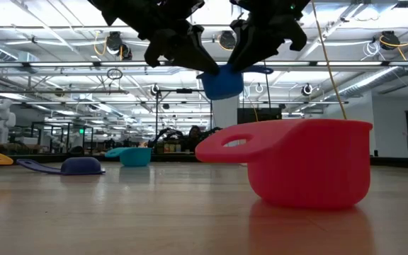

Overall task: Nest measuring cups in basket
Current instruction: Stack the blue measuring cup on top of the orange measuring cup in the white bin, then stack the red measuring cup on top of the blue measuring cup in the white bin

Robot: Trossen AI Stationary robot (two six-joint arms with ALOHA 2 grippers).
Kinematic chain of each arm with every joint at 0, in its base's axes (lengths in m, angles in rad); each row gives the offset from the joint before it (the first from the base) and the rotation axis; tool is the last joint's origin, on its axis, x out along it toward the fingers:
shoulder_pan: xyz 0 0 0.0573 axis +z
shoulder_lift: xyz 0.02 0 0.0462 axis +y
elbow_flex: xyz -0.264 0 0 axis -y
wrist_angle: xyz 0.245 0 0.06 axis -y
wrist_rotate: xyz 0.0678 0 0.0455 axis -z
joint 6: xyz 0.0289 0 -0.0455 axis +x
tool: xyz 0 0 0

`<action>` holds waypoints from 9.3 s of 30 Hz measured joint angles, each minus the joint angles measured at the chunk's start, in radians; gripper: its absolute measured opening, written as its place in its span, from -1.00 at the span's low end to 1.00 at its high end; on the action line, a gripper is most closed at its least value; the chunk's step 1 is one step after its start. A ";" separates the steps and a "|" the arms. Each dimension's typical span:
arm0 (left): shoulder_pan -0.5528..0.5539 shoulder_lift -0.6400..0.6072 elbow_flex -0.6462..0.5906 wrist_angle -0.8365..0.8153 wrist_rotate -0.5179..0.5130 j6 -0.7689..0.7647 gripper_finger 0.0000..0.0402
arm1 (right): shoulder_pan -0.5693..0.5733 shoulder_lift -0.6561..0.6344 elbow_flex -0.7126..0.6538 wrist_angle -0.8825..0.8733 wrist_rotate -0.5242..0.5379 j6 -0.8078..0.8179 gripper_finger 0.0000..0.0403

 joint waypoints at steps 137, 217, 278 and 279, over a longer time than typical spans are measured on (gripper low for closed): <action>0.033 -0.026 0.000 -0.056 -0.219 -0.231 -0.08 | -0.568 -0.006 -0.286 -0.219 -0.069 -0.156 -1.00; -0.454 0.413 0.425 -0.435 -0.048 -0.003 -0.08 | 0.339 -0.338 -0.286 -0.043 0.163 0.513 -1.00; -0.078 0.422 0.426 -0.420 -0.385 -0.555 -0.89 | 0.321 -0.338 -0.286 -0.181 0.655 0.711 -0.60; -0.074 0.419 0.427 -0.423 -0.377 -0.580 -0.89 | 0.316 -0.338 -0.286 -0.181 0.659 0.710 -0.57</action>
